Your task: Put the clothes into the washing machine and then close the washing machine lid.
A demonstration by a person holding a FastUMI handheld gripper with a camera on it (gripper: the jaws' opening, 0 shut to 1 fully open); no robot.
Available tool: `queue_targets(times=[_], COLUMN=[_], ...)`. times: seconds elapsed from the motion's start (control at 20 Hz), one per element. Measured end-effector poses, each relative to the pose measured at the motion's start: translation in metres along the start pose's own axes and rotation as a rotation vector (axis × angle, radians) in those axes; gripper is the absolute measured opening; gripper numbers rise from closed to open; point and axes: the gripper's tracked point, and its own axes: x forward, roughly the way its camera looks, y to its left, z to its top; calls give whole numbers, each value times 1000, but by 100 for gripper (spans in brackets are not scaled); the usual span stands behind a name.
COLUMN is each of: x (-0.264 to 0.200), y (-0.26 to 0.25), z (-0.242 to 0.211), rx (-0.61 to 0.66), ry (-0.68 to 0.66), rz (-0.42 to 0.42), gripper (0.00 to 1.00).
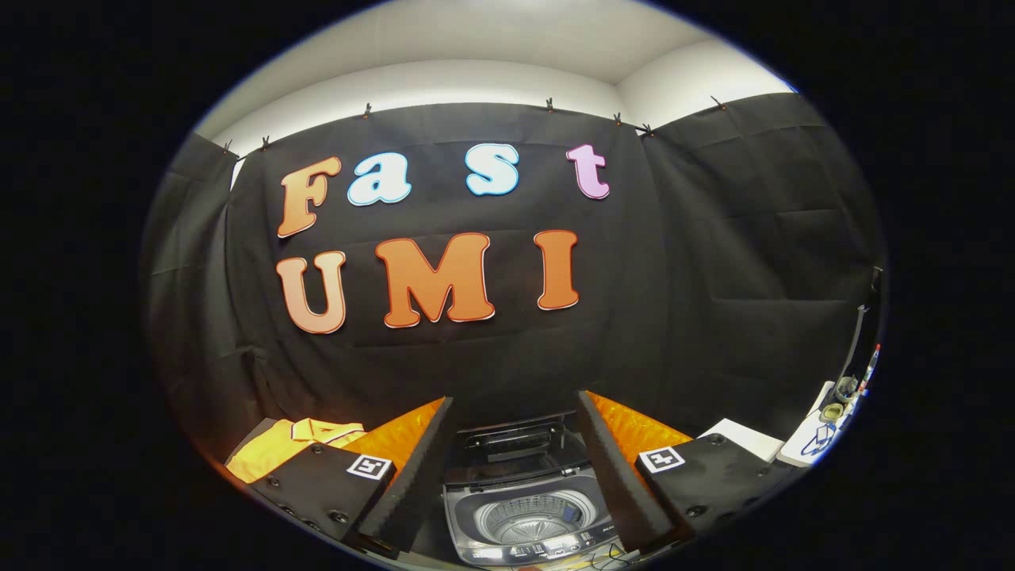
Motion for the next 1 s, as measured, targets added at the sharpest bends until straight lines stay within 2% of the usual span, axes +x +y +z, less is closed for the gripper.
queue_targets(times=[0.4,0.8,1.0], x=[7,11,12], y=[90,213,267], z=[-17,-84,-126], rx=[-43,-74,-66], ry=[43,197,301], rz=[147,341,387], gripper=[98,98,98])
